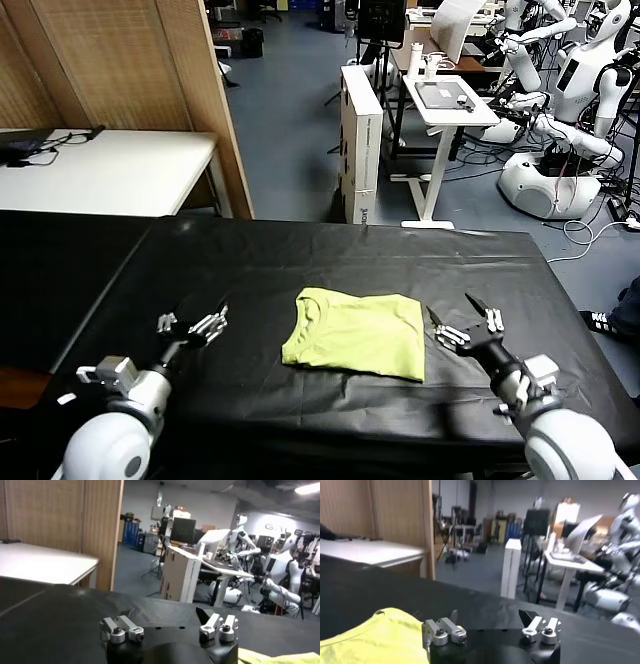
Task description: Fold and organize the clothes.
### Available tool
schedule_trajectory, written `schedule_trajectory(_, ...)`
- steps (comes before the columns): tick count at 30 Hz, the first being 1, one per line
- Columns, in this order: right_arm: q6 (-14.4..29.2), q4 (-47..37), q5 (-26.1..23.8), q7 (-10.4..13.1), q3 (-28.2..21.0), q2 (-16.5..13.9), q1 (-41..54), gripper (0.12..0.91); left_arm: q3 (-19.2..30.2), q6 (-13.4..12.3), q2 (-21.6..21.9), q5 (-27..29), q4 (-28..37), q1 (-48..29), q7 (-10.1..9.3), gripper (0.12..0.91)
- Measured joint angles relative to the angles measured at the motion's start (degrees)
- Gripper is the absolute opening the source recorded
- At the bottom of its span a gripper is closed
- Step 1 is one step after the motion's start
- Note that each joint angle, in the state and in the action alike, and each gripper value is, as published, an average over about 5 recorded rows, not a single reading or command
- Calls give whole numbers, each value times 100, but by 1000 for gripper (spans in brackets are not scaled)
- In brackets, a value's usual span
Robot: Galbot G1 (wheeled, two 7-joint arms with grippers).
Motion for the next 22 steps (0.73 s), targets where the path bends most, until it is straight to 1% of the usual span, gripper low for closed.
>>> schedule_trajectory(5, 504, 239, -338, 16, 344, 301, -665, 907, -172, 89, 131, -16, -104, 249, 40, 907)
schedule_trajectory(10, 951, 522, -768, -40, 601, 689, -1303, 907, -557, -20, 290, 40, -389, 929, 80, 907)
schedule_trajectory(15, 1423, 668, -1190, -72, 622, 1070, -1895, 907, -1011, -121, 208, 212, -759, 1771, 137, 907)
schedule_trajectory(18, 1604, 662, -1332, -25, 577, 1182, -2153, 907, -1218, -140, 80, 325, -969, 2171, 141, 907)
schedule_trajectory(22, 1640, 681, -1352, 10, 522, 1226, -2324, 907, -1375, -140, -52, 382, -1150, 2480, 168, 907)
